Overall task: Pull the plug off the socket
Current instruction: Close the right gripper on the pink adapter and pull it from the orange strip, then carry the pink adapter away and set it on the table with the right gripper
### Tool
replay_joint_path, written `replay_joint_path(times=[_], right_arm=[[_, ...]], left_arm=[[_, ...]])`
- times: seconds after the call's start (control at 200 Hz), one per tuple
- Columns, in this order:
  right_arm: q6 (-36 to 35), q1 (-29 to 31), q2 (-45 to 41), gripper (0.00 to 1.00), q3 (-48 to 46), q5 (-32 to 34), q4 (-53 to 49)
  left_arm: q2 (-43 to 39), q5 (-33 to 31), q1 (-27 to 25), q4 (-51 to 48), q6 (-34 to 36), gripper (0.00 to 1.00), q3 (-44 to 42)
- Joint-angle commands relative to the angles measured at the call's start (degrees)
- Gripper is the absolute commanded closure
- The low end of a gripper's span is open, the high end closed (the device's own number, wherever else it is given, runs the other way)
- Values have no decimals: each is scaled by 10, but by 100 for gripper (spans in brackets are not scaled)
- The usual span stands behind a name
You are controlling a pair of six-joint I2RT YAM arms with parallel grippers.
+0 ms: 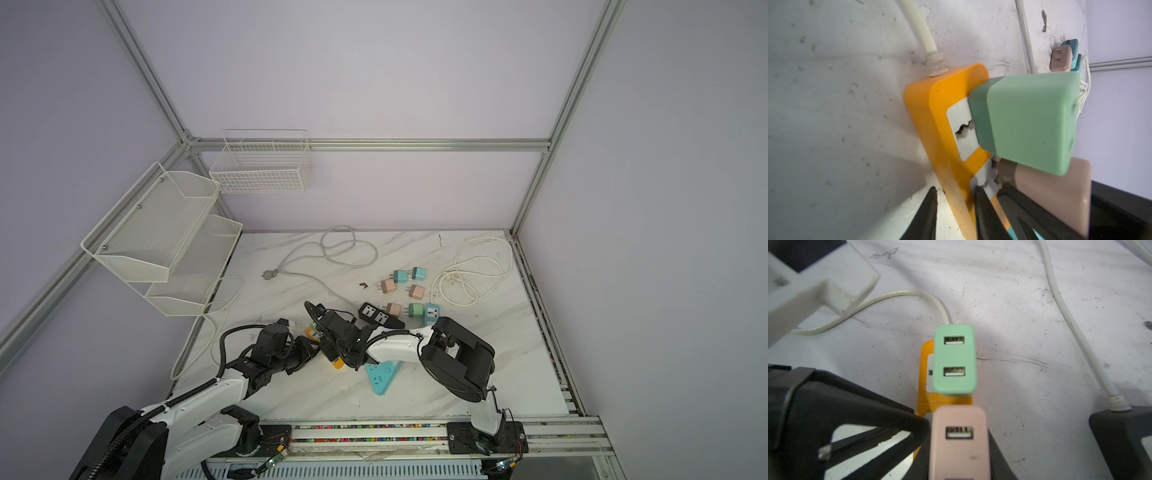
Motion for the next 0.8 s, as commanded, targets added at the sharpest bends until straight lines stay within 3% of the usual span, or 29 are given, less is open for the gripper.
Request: replay_joint_path(times=[0.0, 0.23, 0.52, 0.69, 0.795], right_arm=[[-9, 14, -19, 86, 0, 27, 2], [14, 0, -79, 86, -35, 58, 20], [58, -56, -140, 86, -72, -33, 46], [143, -104, -158, 86, -103, -108, 85], [174, -106, -164, 86, -129, -119, 138]], left_arm=[[8, -28, -3, -76, -8, 70, -23], [10, -22, -3, -76, -7, 70, -17], [-23, -7, -5, -97, 12, 65, 29], [-46, -9, -5, -115, 29, 61, 57], [-64, -10, -5, -116, 26, 60, 57]])
